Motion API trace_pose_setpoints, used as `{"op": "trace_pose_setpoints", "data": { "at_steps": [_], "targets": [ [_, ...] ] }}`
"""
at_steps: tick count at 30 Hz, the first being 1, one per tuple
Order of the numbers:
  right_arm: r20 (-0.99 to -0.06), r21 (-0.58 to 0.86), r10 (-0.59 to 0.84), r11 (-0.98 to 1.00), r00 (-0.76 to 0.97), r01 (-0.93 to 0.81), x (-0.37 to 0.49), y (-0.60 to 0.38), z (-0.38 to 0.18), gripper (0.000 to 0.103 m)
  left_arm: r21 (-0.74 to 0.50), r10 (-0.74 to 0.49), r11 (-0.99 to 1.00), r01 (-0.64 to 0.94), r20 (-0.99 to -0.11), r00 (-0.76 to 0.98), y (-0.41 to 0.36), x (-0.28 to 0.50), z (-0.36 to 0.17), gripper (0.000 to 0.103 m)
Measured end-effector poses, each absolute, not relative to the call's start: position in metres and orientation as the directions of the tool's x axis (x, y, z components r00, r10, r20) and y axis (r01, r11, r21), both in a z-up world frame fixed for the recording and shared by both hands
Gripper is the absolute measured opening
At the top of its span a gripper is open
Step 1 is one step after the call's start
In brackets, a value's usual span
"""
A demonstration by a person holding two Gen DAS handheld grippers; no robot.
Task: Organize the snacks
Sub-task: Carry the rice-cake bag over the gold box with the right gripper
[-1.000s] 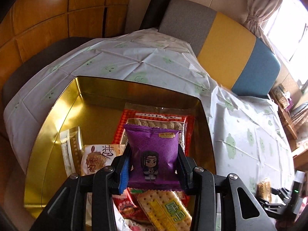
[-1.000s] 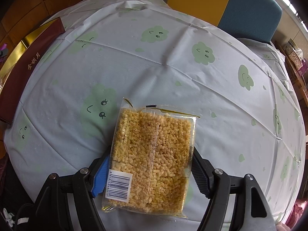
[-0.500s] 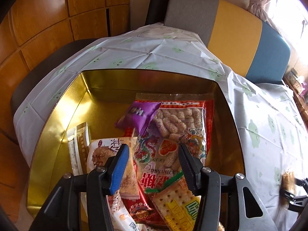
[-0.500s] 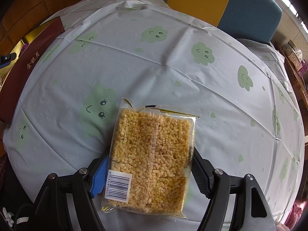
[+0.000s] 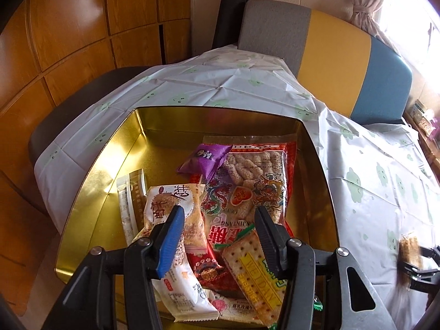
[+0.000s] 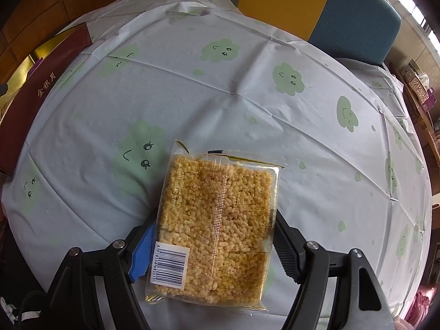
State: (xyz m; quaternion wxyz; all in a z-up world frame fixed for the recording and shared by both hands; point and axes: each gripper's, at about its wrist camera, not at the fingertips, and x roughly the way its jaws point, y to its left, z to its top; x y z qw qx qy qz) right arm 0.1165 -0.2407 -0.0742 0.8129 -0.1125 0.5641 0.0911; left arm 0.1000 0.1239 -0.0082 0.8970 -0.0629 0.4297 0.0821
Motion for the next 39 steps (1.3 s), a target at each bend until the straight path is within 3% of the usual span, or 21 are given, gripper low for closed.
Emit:
{"op": "trace_pose_setpoints", "data": {
  "at_steps": [31, 39],
  "targets": [
    [-0.949, -0.102, -0.034, 0.974, 0.314, -0.203, 0.130, -0.234, -0.064, 0.074, -0.030, 0.142, 0.967, -0.253, -0.761, 0.633, 0.147, 0.053, -0.002, 0.054],
    [-0.929, -0.024, 0.079, 0.962, 0.363, -0.272, 0.138, -0.188, -0.028, 0.074, -0.037, 0.150, 0.961, -0.274, -0.762, 0.630, 0.156, 0.051, -0.006, 0.054]
  ]
}}
